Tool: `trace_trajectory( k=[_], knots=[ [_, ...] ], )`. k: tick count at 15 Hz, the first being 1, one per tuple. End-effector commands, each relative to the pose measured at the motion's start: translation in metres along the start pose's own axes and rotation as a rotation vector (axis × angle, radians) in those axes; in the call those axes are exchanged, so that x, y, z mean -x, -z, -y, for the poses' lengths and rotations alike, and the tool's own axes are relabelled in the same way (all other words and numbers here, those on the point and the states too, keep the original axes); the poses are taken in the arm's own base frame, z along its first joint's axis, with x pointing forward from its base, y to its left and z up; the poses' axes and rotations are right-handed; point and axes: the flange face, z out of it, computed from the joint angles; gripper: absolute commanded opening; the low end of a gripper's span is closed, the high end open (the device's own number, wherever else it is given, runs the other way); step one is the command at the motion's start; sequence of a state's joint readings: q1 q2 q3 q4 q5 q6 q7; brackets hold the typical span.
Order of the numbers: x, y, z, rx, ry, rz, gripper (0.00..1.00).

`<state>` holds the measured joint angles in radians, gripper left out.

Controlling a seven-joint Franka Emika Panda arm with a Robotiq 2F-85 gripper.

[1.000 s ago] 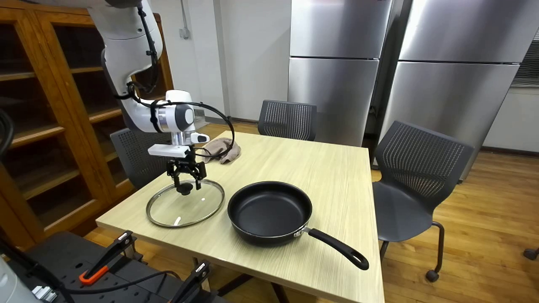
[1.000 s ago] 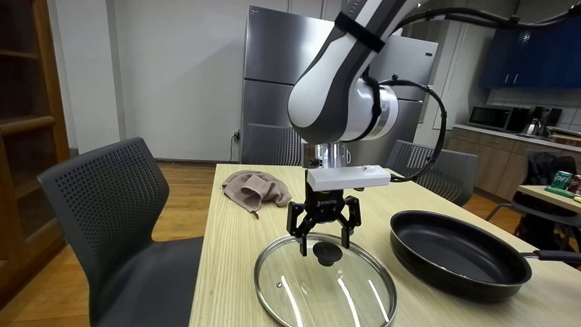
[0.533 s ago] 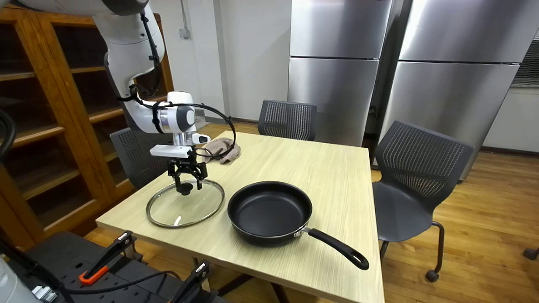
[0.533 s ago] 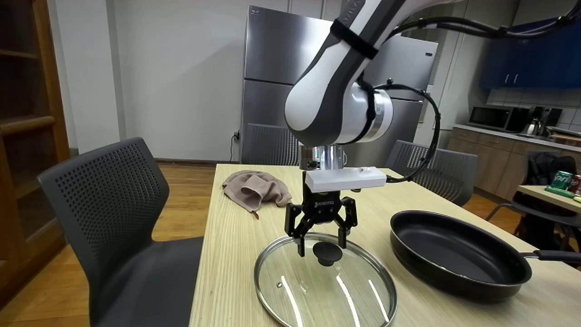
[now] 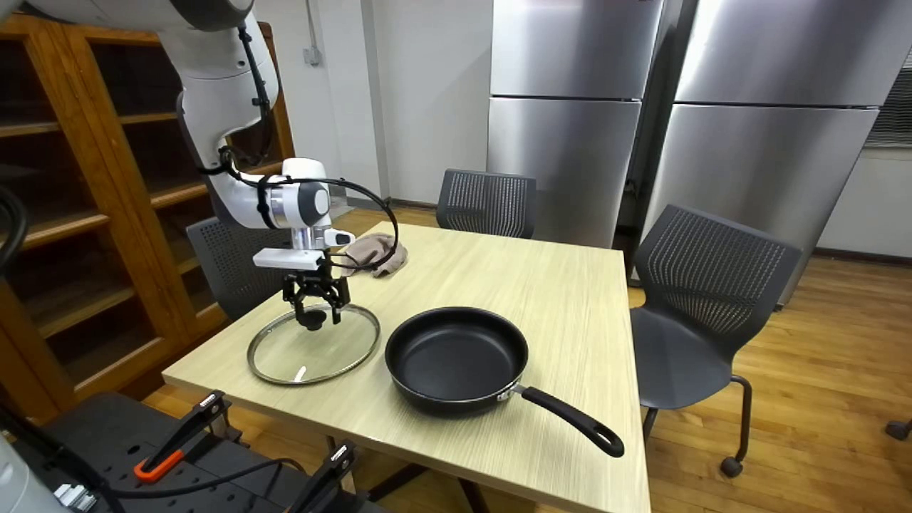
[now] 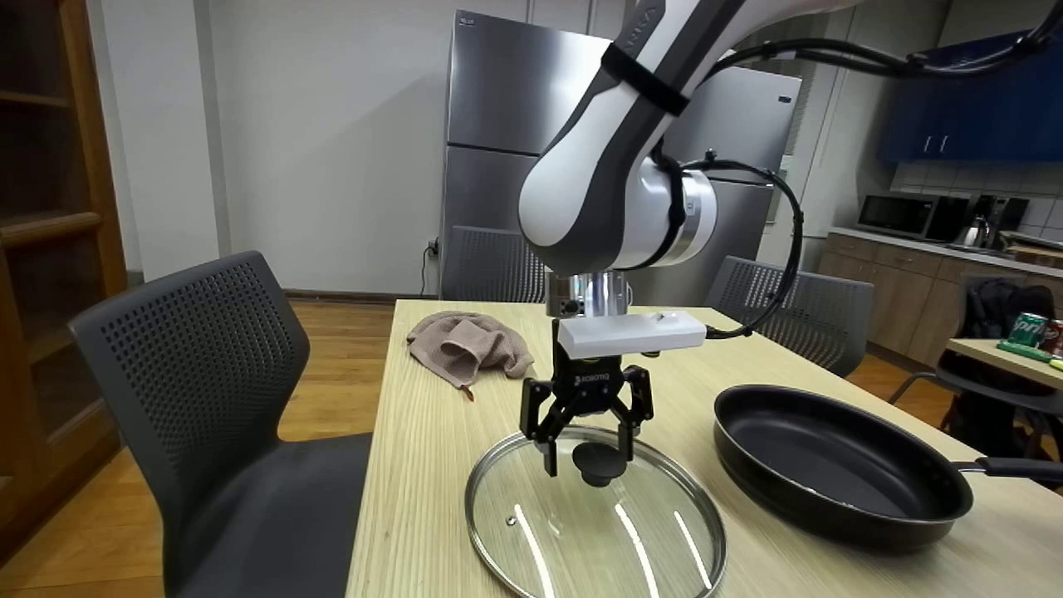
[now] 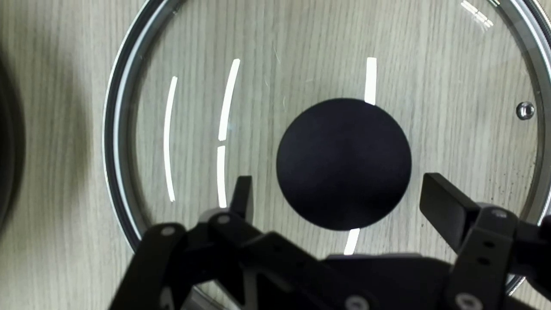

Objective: Put the lid on the pan

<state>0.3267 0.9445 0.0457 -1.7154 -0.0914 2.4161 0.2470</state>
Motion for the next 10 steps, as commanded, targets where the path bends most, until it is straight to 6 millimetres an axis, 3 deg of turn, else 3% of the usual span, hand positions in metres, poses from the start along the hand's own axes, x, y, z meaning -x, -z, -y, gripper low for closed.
trace_trajectory(
  k=[1,10],
  knots=[
    [0.0001,0.0030,0.0056,0.006,0.025,0.017,1.00],
    [0.0095,0.0019,0.0098,0.017,0.030,0.014,1.00]
  ],
)
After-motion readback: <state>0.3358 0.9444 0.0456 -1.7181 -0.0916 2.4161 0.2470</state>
